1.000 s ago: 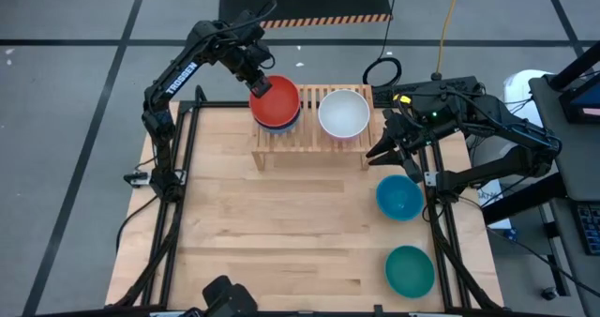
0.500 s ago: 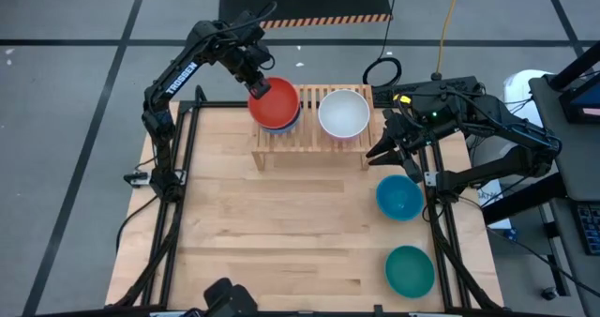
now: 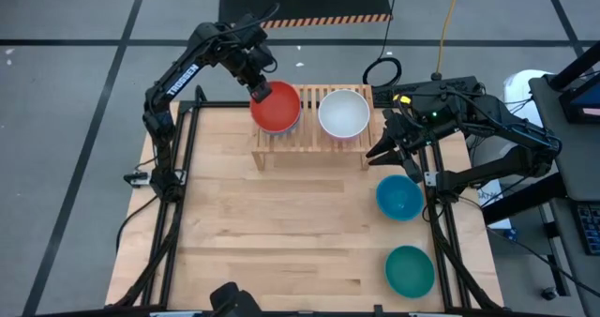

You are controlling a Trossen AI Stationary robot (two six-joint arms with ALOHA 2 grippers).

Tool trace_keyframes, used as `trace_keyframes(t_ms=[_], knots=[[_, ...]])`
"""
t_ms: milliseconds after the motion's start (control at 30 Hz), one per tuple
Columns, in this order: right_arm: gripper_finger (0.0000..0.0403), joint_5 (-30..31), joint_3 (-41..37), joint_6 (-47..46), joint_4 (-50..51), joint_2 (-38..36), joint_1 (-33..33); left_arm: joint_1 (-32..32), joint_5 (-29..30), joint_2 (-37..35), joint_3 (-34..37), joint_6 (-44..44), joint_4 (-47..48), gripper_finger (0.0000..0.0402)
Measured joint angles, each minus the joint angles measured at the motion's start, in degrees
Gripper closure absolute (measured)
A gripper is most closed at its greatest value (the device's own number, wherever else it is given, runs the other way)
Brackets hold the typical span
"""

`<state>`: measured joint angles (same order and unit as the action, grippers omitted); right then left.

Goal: Place and stack bowls onto a shelf
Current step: Stack the orange bowl on top of the light blue bowl on the shelf

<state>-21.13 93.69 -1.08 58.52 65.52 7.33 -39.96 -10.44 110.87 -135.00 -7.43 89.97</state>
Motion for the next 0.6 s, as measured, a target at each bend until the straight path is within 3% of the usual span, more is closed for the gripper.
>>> trace_keyframes(t_ms=[600], knots=[[0.0316, 0.0, 0.0, 0.3, -0.9, 0.0, 0.0, 0.7, 1.5, 0.0, 0.0, 1.1, -0.5, 0.0360]])
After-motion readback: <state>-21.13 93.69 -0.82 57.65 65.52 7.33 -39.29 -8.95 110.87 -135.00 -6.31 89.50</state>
